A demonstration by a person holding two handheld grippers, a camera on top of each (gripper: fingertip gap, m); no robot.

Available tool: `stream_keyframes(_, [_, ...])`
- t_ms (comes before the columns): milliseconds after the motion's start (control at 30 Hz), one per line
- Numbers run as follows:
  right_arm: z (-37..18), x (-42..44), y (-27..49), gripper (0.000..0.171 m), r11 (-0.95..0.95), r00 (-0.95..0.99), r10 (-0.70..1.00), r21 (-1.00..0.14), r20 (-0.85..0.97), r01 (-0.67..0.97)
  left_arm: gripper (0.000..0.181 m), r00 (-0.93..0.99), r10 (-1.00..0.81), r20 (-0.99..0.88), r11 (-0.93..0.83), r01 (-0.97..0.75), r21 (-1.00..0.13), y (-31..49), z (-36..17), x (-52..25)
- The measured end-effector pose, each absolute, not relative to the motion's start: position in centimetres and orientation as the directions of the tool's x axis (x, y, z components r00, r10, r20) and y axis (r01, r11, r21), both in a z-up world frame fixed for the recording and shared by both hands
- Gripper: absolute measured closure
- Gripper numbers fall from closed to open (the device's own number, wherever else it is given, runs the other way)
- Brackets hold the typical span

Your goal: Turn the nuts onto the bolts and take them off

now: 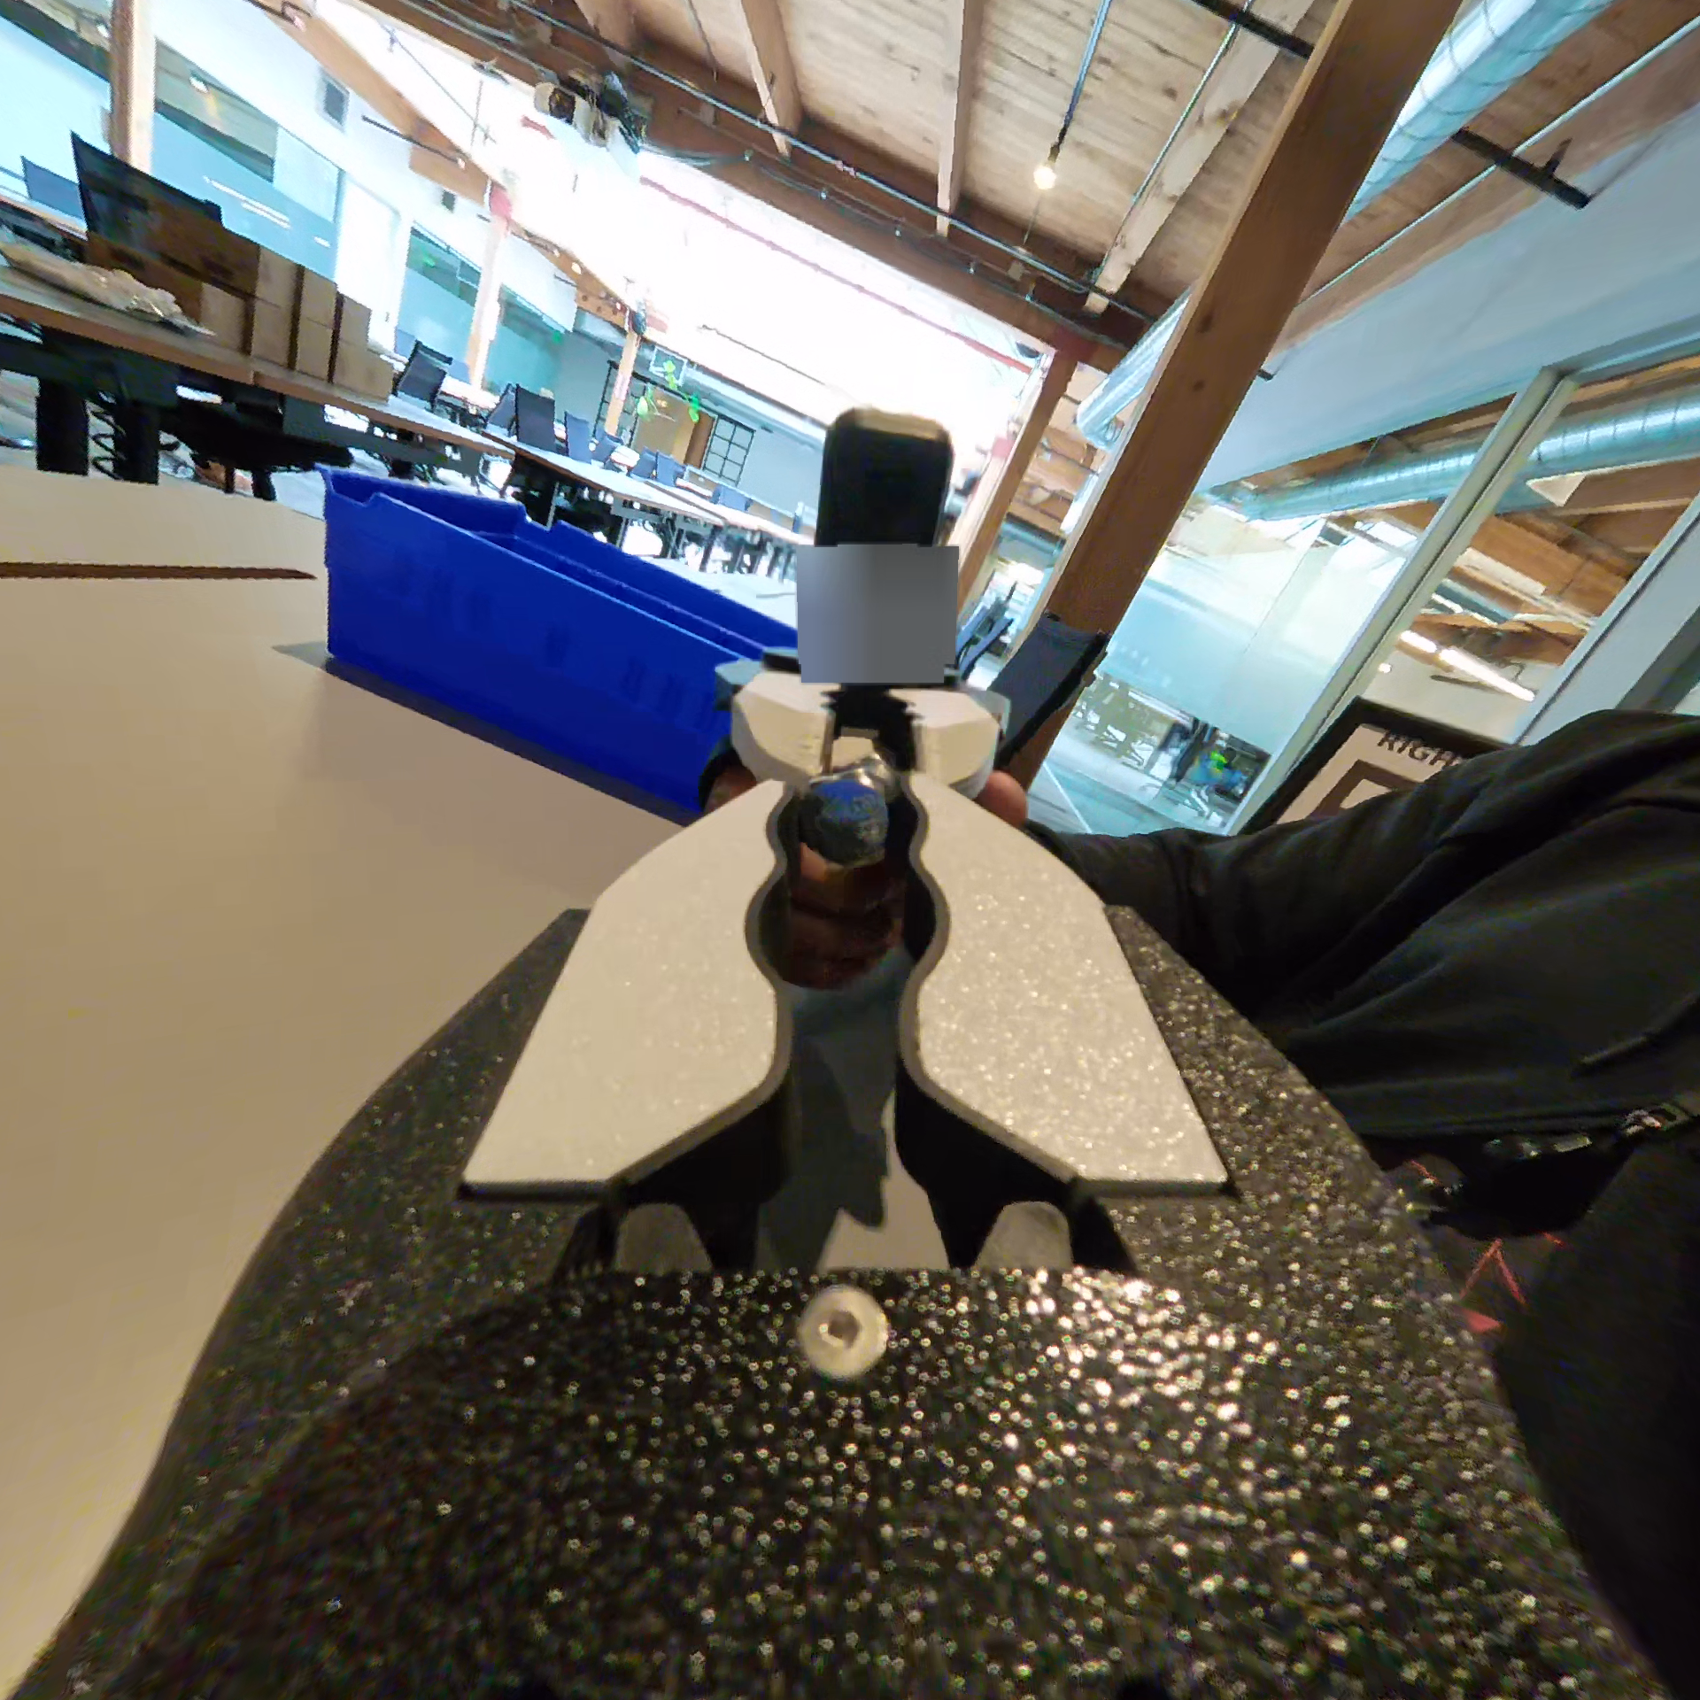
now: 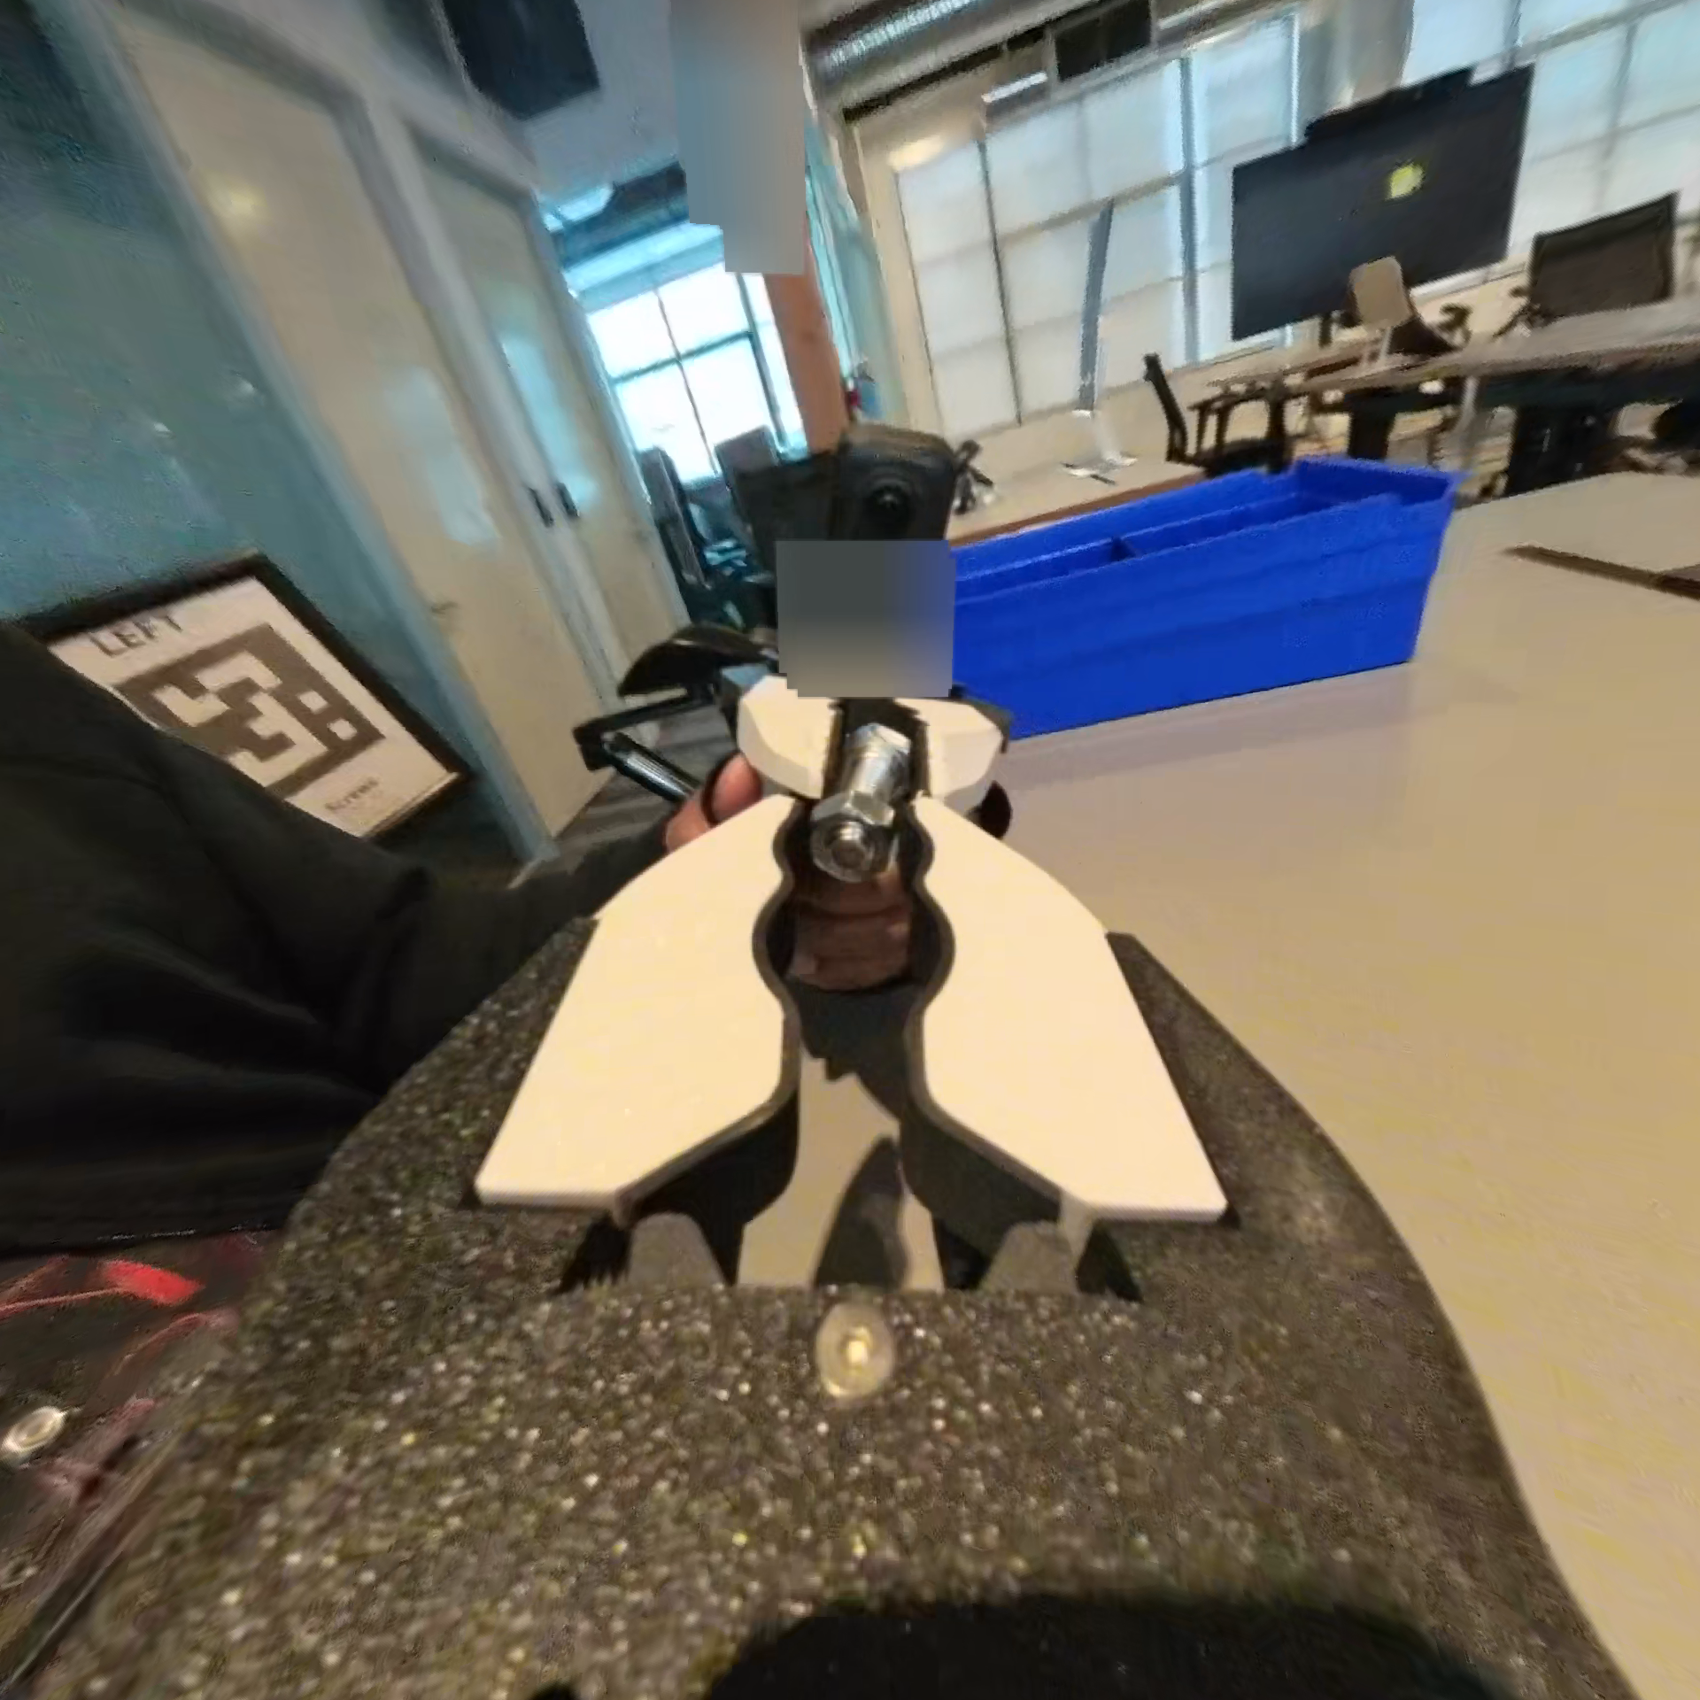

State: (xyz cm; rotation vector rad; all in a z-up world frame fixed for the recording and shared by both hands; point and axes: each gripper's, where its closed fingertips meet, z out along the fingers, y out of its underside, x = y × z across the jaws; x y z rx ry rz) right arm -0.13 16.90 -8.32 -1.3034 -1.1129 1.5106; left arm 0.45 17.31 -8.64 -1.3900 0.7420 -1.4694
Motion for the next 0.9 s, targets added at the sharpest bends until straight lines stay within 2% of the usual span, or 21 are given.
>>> stream_keyframes(33, [-8.1, -0.1, 17.0, 0.144, -0.251, -0.114, 0.963, -0.966, -0.244, -0.056, 0.163, 0.093, -0.911, 0.402, -0.371, 0.241, -0.897, 17.4, -8.5, 0.4])
stream_keyframes(100, [-7.9, 0.0, 17.1, 0.132, -0.097, -0.039, 0.995, -0.994, -0.095, -0.057, 0.163, 0.077, -0.903, 0.422, -0.390, 0.263, -0.882, 17.5, -8.3, 0.3])
stream_keyframes(167, [-7.5, 0.2, 16.9, 0.130, 0.152, 0.066, 0.986, -0.988, 0.150, -0.029, 0.163, 0.062, -0.898, 0.436, -0.406, 0.269, -0.873, 17.5, -8.3, 0.3])
stream_keyframes(267, [-6.9, 0.6, 16.6, 0.132, 0.450, 0.184, 0.875, -0.892, 0.448, 0.030, 0.163, 0.028, -0.891, 0.453, -0.428, 0.281, -0.859, 17.4, -8.2, 0.2])
stream_keyframes(367, [-7.5, 0.5, 16.9, 0.134, 0.591, 0.225, 0.763, -0.795, 0.606, 0.139, 0.163, -0.006, -0.873, 0.487, -0.469, 0.279, -0.838, 17.3, -8.4, 0.4])
stream_keyframes(467, [-8.3, 0.3, 17.1, 0.135, 0.637, 0.214, 0.711, -0.743, 0.670, 0.206, 0.163, -0.019, -0.867, 0.497, -0.482, 0.279, -0.831, 17.2, -8.5, 0.4])
stream_keyframes(633, [-8.7, 0.1, 17.3, 0.152, 0.615, 0.214, 0.727, -0.757, 0.652, 0.221, 0.163, -0.015, -0.870, 0.493, -0.480, 0.260, -0.838, 17.2, -8.6, 0.7])
stream_keyframes(733, [-9.1, -0.1, 17.4, 0.154, 0.524, 0.190, 0.808, -0.827, 0.558, 0.204, 0.163, 0.021, -0.876, 0.483, -0.462, 0.253, -0.850, 17.5, -8.8, 0.6])
stream_keyframes(800, [-9.1, -0.2, 17.5, 0.154, 0.357, 0.157, 0.913, -0.923, 0.378, 0.145, 0.163, 0.055, -0.886, 0.459, -0.434, 0.248, -0.866, 17.6, -8.8, 0.5])
stream_keyframes(900, [-8.8, -0.2, 17.4, 0.153, -0.066, 0.001, 0.998, -0.998, -0.065, 0.020, 0.163, 0.099, -0.907, 0.409, -0.378, 0.233, -0.896, 17.6, -8.6, 0.5])
